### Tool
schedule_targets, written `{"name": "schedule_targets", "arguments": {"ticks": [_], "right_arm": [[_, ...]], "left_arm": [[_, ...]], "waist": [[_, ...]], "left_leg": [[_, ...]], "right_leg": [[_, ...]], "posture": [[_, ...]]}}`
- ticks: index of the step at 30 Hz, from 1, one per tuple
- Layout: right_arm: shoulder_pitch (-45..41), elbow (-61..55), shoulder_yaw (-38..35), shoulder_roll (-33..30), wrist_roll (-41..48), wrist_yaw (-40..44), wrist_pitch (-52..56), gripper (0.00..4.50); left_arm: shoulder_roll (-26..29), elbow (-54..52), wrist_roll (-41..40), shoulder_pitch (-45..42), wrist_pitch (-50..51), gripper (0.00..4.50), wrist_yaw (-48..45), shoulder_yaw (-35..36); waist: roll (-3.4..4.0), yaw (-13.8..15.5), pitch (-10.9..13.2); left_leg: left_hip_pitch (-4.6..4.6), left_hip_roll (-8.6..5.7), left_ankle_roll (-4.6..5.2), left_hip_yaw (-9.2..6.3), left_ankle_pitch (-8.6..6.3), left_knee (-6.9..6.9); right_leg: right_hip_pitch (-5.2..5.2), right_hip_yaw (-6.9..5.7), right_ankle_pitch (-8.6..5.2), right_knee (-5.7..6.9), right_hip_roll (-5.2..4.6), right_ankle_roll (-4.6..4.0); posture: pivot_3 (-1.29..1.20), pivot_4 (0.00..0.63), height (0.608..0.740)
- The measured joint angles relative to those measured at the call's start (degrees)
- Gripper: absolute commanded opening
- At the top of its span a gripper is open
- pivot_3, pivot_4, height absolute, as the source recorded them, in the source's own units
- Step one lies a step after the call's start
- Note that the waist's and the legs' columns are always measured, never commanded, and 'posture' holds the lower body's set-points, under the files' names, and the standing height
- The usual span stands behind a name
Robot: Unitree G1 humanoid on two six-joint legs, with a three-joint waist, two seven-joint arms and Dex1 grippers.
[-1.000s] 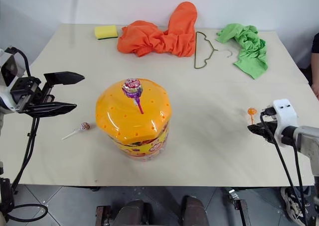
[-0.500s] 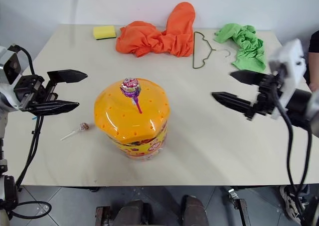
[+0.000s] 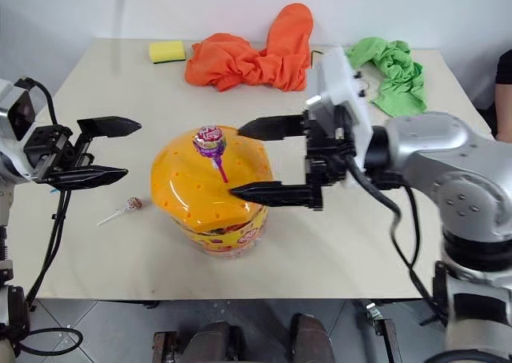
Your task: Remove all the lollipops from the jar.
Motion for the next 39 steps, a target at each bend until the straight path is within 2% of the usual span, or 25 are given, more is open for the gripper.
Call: {"name": "schedule_targets", "arguments": {"ticks": [3, 13, 20, 25, 33, 36, 39], "right_arm": [[-0.2, 1.5, 1.4, 2.3, -0.5, 2.3, -1.7, 3.55], [-1.0, 4.8, 2.5, 5.6, -2.9, 5.2, -5.1, 0.02], [-3.6, 8.2, 1.9, 6.7, -3.7, 5.9, -7.2, 0.02], [-8.9, 13.6, -2.8, 4.5, -5.3, 4.3, -8.8, 0.02], [-12.3, 27.7, -7.5, -7.4, -16.2, -1.4, -10.2, 0.02], [-9.9, 35.8, -3.7, -14.8, -25.1, -3.5, -8.3, 0.02], [-4.5, 42.5, 1.0, -15.8, -31.5, -4.7, -6.1, 0.02]], "left_arm": [[0.0, -0.9, -0.3, 1.2, 0.2, 4.5, 0.0, 0.9], [0.0, -3.3, -0.5, 3.4, 1.1, 4.5, 0.8, 2.8], [-0.3, -3.1, -0.5, 3.0, 1.1, 4.5, 0.7, 2.9], [-0.5, -2.5, -0.5, 1.1, 1.0, 4.5, 0.0, 2.8], [-0.5, -2.2, -0.3, 1.0, 1.0, 4.5, 0.0, 2.7], [-0.4, -2.2, 0.3, 1.6, 1.0, 4.5, 0.4, 2.7], [-0.4, -2.2, 0.7, 2.5, 1.0, 4.5, 0.7, 2.7]], "waist": [[0.0, 0.0, 0.0], [0.0, 0.0, 0.0], [0.0, 0.0, 0.0], [0.0, 0.0, 0.0], [0.0, 0.0, 0.0], [-0.06, 0.0, 0.0], [-0.03, -0.3, 0.0]], "left_leg": [[-0.01, -0.01, 0.0, -0.01, 0.0, 0.01], [-0.01, 0.0, 0.0, -0.02, 0.0, 0.0], [-0.01, 0.0, 0.0, -0.01, 0.0, 0.01], [-0.01, -0.01, 0.0, -0.01, 0.0, 0.0], [-0.02, 0.0, 0.0, 0.04, 0.0, -0.03], [-0.03, 0.0, 0.0, 0.06, 0.0, -0.05], [-0.09, 0.02, 0.0, 0.21, 0.0, -0.06]], "right_leg": [[0.0, 0.0, 0.0, 0.0, -0.01, 0.0], [0.0, -0.04, 0.0, 0.0, 0.0, 0.0], [0.0, -0.04, 0.0, 0.01, 0.0, 0.0], [0.0, -0.04, 0.0, 0.02, 0.0, 0.0], [-0.04, -0.02, 0.0, 0.01, -0.02, 0.0], [-0.06, 0.01, 0.0, 0.0, -0.03, 0.0], [-0.22, 0.09, 0.0, -0.01, -0.03, 0.0]], "posture": [[0.0, 0.15, 0.74], [0.0, 0.15, 0.74], [0.0, 0.15, 0.74], [0.0, 0.15, 0.74], [0.0, 0.15, 0.74], [0.0, 0.15, 0.74], [0.0, 0.15, 0.74]]}}
